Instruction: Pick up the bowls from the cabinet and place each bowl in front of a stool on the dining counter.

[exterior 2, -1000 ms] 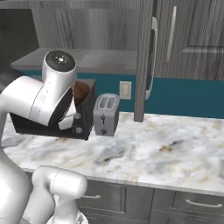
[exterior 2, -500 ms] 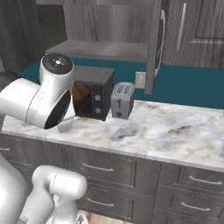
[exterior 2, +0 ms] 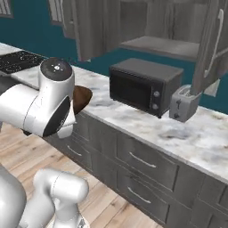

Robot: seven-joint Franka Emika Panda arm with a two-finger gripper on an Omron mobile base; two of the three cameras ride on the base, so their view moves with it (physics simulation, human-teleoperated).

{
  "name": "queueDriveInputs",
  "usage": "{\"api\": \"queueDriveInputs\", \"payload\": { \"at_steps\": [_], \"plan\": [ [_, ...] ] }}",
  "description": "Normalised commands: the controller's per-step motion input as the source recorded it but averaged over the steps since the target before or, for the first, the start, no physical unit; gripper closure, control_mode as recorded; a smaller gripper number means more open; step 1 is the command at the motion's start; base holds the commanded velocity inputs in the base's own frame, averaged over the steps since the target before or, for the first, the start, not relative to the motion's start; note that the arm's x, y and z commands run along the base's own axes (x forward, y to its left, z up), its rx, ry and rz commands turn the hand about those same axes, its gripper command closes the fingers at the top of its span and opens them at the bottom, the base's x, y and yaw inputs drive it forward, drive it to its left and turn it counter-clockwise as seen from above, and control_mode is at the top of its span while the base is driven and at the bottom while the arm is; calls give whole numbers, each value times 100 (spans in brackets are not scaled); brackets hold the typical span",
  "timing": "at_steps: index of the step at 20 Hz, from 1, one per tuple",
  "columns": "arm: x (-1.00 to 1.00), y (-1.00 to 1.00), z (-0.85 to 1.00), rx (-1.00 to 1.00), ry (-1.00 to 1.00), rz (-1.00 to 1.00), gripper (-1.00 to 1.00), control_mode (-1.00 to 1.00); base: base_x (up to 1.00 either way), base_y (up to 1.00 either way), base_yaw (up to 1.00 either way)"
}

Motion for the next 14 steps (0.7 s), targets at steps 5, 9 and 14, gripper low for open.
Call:
{"api": "queueDriveInputs", "payload": {
  "at_steps": [5,9,14],
  "plan": [
    [0,0,0,0,0,0,100,100,-13,0,100],
    [0,0,0,0,0,0,100,100,14,0,97],
    [0,0,0,0,0,0,100,100,59,0,86]
  ]
}}
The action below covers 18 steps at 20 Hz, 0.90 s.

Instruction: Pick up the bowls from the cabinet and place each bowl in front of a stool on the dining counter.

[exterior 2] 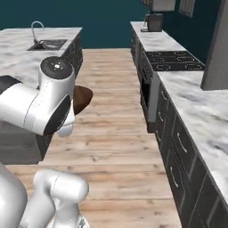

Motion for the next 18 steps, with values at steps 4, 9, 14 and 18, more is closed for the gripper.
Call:
{"api": "queueDriveInputs", "payload": {
  "at_steps": [4,9,14,18],
  "plan": [
    [0,0,0,0,0,0,100,100,98,-21,65],
    [0,0,0,0,0,0,100,100,100,-12,53],
    [0,0,0,0,0,0,100,100,97,-1,72],
    [0,0,0,0,0,0,100,100,86,-1,80]
  ]
}}
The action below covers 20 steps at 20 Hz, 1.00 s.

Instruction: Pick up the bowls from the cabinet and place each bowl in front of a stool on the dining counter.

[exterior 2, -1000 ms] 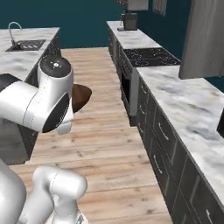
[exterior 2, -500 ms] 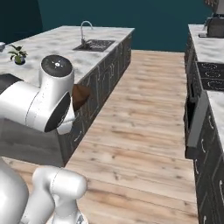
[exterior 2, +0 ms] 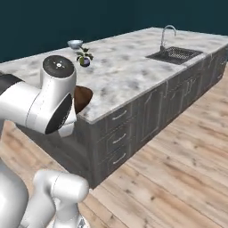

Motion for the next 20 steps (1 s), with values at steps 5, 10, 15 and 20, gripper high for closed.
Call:
{"api": "queueDriveInputs", "payload": {
  "at_steps": [5,10,15,20],
  "plan": [
    [0,0,0,0,0,0,100,100,89,-1,79],
    [0,0,0,0,0,0,100,100,97,-1,76],
    [0,0,0,0,0,0,100,100,100,0,71],
    [0,0,0,0,0,0,100,100,100,0,62]
  ]
}}
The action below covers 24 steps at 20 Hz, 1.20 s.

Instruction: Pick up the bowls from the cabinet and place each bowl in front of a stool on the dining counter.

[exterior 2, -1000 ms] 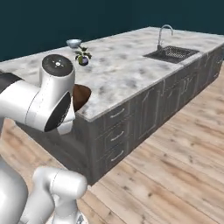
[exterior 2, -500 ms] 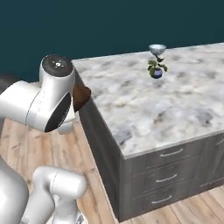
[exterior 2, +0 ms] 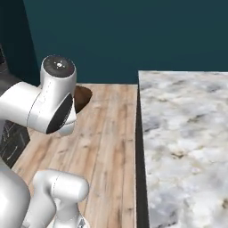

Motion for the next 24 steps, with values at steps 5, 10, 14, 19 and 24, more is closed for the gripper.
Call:
{"api": "queueDriveInputs", "payload": {
  "at_steps": [5,10,14,19,24],
  "plan": [
    [0,0,0,0,0,0,100,100,100,5,19],
    [0,0,0,0,0,0,100,100,100,20,-2],
    [0,0,0,0,0,0,100,100,100,55,-11],
    [0,0,0,0,0,0,100,100,100,59,-19],
    [0,0,0,0,0,0,100,100,100,69,-32]
  ]
}}
